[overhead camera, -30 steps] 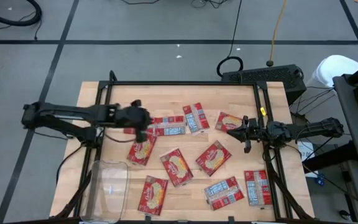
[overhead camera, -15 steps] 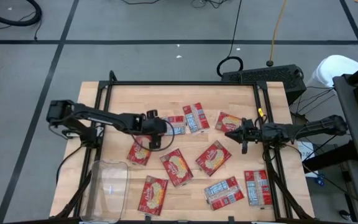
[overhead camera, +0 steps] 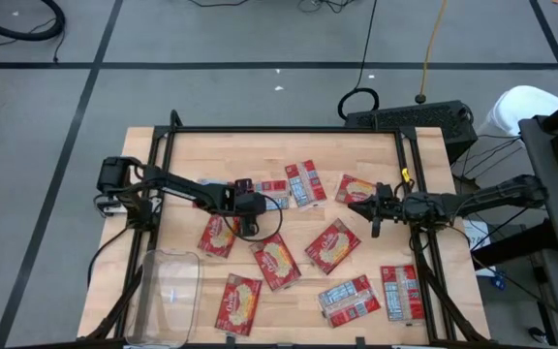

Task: Sort popcorn bags into baskets
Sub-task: Put the popcorn bag into the transparent bin

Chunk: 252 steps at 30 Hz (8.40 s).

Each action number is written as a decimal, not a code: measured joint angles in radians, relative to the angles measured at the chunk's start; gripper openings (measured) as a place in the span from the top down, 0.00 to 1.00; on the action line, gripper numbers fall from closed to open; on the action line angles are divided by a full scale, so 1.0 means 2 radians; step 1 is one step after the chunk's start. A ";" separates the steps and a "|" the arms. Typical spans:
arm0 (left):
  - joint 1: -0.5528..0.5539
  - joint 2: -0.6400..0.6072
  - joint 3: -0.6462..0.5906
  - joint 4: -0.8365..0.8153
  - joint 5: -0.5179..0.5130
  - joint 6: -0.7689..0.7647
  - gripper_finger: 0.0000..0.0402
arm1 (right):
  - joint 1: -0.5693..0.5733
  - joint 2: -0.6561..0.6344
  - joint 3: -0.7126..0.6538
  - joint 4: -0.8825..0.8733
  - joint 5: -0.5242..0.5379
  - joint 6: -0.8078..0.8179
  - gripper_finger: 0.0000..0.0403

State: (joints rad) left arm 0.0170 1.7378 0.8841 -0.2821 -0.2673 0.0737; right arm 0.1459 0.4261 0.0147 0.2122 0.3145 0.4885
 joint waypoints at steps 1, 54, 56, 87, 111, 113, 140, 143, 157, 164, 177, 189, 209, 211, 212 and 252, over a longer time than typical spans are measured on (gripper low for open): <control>0.000 0.003 0.000 0.001 -0.001 0.000 0.53 | 0.000 0.004 0.000 0.006 0.000 0.000 1.00; -0.092 -0.183 0.004 0.060 0.001 -0.073 1.00 | 0.013 0.515 0.251 0.224 0.062 -0.224 0.39; -0.100 -0.182 0.004 0.070 0.000 -0.068 1.00 | 0.013 0.524 0.251 0.232 0.063 -0.223 0.40; -0.132 -0.240 -0.006 0.248 0.011 0.026 1.00 | 0.013 0.548 0.251 0.501 -0.051 -0.264 0.40; -0.132 -0.249 -0.068 0.264 0.011 -0.056 0.76 | 0.013 0.548 0.251 0.474 -0.052 -0.211 0.93; -0.134 -0.252 -0.050 0.234 -0.006 -0.063 0.67 | 0.013 0.548 0.251 0.447 -0.048 -0.200 0.95; -0.057 -0.071 0.218 -0.040 0.032 -0.028 0.42 | -0.017 0.548 0.330 0.096 0.012 -0.185 0.96; -0.045 -0.033 0.260 -0.080 0.050 -0.017 0.42 | -0.017 0.548 0.330 0.097 0.012 -0.185 0.96; -0.018 0.039 0.304 -0.149 0.085 0.006 0.51 | -0.017 0.548 0.330 0.093 0.012 -0.181 0.96; -0.016 0.039 0.303 -0.164 0.084 0.015 0.88 | -0.016 0.548 0.330 0.094 0.011 -0.181 0.95; -0.047 -0.065 0.303 -0.296 0.092 -0.063 0.95 | 0.019 0.531 0.329 0.098 0.052 -0.222 0.66; -0.196 -0.228 0.303 -0.382 0.117 -0.236 0.95 | 0.071 0.531 0.330 0.099 0.052 -0.191 0.60; -0.473 -0.278 0.290 -0.449 0.013 -0.479 0.95 | 0.160 0.531 0.329 0.101 0.135 -0.091 0.60; -0.491 -0.277 0.285 -0.452 0.011 -0.498 0.95 | 0.171 0.531 0.329 0.101 0.150 -0.085 0.60; -0.500 -0.277 0.280 -0.451 0.011 -0.509 0.95 | 0.175 0.531 0.329 0.101 0.158 -0.082 0.60; -0.587 -0.277 0.011 -0.309 0.068 -0.739 0.93 | 0.196 0.564 0.329 0.117 0.184 -0.026 0.60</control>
State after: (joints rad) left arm -1.1572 1.1843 0.9068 -0.9006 -0.1321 -1.4034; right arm 0.5388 1.5547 0.6724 0.4469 0.6827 0.4370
